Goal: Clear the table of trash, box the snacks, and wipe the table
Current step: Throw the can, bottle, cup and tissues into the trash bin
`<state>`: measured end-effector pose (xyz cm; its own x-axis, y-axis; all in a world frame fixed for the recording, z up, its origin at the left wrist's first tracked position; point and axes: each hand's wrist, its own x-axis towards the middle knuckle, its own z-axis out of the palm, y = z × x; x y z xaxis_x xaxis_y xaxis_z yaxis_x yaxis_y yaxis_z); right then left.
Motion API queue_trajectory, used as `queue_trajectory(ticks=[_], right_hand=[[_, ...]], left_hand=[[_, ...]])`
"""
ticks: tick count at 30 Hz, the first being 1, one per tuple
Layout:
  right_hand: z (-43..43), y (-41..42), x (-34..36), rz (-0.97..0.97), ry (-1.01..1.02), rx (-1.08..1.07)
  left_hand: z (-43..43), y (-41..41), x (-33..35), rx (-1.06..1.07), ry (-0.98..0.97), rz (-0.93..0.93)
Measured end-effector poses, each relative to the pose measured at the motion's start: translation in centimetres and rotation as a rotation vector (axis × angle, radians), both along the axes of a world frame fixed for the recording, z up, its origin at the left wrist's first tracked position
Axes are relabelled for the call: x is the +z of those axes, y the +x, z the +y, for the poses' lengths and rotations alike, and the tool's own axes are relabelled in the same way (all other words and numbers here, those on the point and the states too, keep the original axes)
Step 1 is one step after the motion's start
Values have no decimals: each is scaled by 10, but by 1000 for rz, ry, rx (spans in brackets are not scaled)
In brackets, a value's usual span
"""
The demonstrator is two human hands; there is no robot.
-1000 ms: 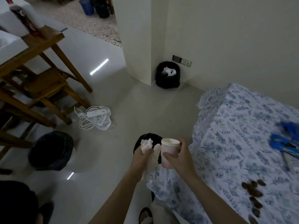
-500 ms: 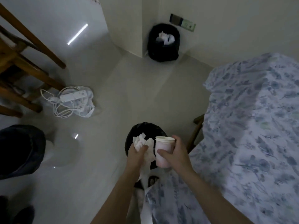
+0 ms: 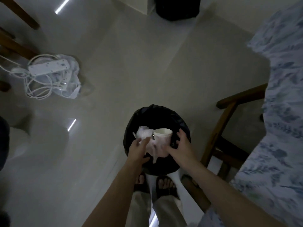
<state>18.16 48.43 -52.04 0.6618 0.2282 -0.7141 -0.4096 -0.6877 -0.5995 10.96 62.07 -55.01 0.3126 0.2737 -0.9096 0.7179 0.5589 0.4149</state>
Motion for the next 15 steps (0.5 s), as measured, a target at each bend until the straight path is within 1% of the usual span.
queue_trajectory(ticks=[3, 7, 10, 12, 15], right_hand=[[-2, -4, 5, -15, -32, 103], [-1, 4, 41, -51, -32, 159], [-1, 22, 89, -127, -21, 152], [-6, 36, 128, -186, -42, 145], [-24, 51, 194, -281, -110, 96]], left_hand=[[2, 3, 0, -177, 190, 42], [6, 17, 38, -322, 272, 0], [5, 39, 83, -458, 334, -80], [0, 58, 120, -583, 415, -141], [-14, 88, 193, -721, 508, -259]])
